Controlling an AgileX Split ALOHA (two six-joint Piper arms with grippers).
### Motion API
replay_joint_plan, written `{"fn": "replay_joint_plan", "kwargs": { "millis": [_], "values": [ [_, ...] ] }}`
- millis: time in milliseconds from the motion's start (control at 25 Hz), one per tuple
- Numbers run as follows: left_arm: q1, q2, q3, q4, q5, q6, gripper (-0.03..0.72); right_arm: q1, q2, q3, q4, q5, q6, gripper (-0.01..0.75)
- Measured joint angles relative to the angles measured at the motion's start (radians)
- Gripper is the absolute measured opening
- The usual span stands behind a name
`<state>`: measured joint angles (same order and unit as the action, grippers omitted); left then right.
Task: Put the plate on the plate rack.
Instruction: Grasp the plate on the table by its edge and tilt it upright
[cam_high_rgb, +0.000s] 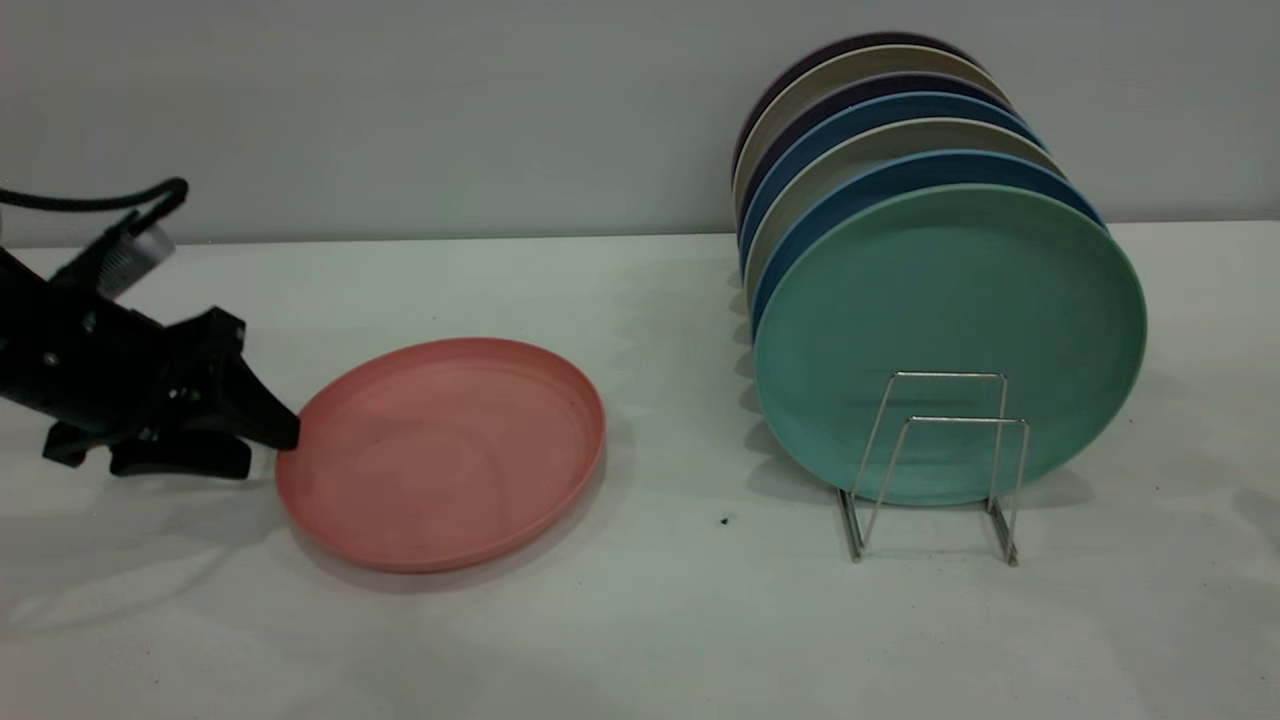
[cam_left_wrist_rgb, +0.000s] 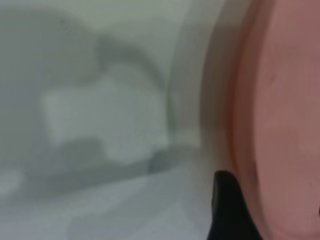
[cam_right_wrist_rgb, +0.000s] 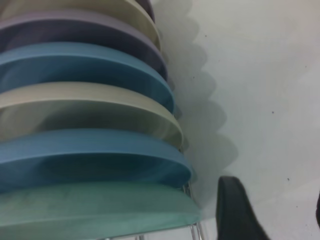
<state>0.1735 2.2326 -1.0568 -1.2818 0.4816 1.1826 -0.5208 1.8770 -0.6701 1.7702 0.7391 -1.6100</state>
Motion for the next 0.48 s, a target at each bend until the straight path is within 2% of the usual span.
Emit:
{"fn": "replay_joint_plan", "kwargs": {
  "millis": [480],
  "values": [
    [-0.012, 0.011, -0.021, -0.027, -0.014, 0.0, 0.423, 0.0, 0.002, -0.001, 0.001, 0.001, -0.009, 0.389]
  ]
}}
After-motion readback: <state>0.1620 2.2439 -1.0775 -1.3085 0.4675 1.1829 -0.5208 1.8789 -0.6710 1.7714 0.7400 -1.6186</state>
